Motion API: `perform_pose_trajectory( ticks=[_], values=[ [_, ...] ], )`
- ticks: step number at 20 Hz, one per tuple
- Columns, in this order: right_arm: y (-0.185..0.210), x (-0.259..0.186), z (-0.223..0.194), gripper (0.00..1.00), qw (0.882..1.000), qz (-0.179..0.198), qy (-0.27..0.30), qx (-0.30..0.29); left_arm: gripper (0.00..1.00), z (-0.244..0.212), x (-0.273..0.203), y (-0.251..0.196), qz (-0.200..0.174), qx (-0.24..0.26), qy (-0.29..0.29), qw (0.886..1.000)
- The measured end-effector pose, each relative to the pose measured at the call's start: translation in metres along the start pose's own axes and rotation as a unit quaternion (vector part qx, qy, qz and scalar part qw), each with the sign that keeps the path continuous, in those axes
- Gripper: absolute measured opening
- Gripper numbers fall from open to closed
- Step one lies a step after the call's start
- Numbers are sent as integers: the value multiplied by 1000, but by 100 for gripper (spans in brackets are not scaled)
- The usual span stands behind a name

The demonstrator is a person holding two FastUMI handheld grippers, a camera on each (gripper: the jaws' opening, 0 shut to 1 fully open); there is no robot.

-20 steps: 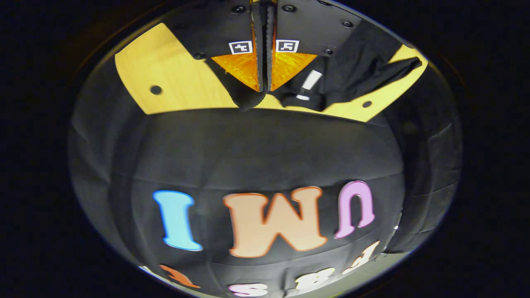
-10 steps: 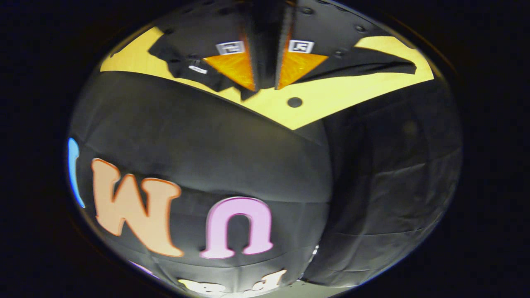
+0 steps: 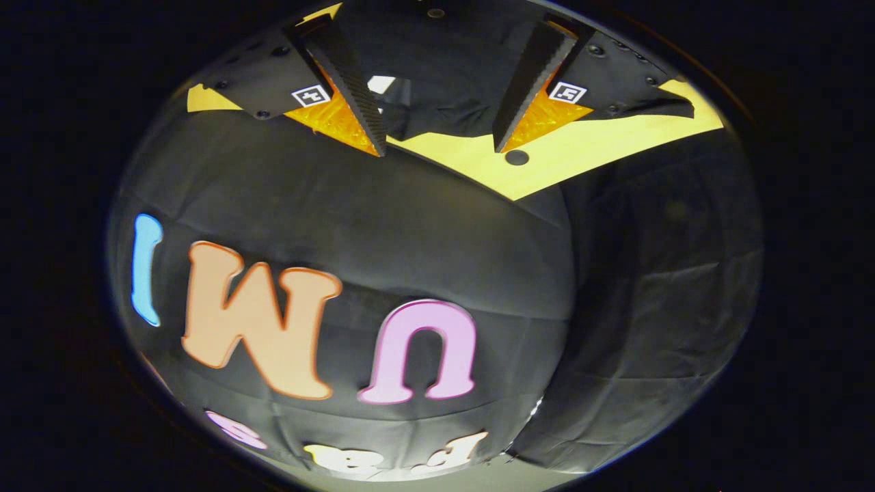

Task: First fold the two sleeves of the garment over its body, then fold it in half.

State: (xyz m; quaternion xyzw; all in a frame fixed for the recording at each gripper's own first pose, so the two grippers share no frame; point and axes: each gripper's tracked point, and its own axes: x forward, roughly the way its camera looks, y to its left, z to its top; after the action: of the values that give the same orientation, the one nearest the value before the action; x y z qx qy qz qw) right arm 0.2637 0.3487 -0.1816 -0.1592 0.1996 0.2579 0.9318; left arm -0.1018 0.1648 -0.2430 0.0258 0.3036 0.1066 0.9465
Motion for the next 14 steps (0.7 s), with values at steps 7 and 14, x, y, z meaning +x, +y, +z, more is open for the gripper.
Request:
perform_pose_trajectory(
  ticks=[7, 14],
  values=[
    [-116, -138, 9, 99, 992, -113, -60, 18, 96, -110, 67, -60, -44, 22, 136, 989],
    [-181, -275, -13, 98, 967, -241, -77, 13, 95, -168, 86, -65, -8, 9, 227, 974]
  ],
)
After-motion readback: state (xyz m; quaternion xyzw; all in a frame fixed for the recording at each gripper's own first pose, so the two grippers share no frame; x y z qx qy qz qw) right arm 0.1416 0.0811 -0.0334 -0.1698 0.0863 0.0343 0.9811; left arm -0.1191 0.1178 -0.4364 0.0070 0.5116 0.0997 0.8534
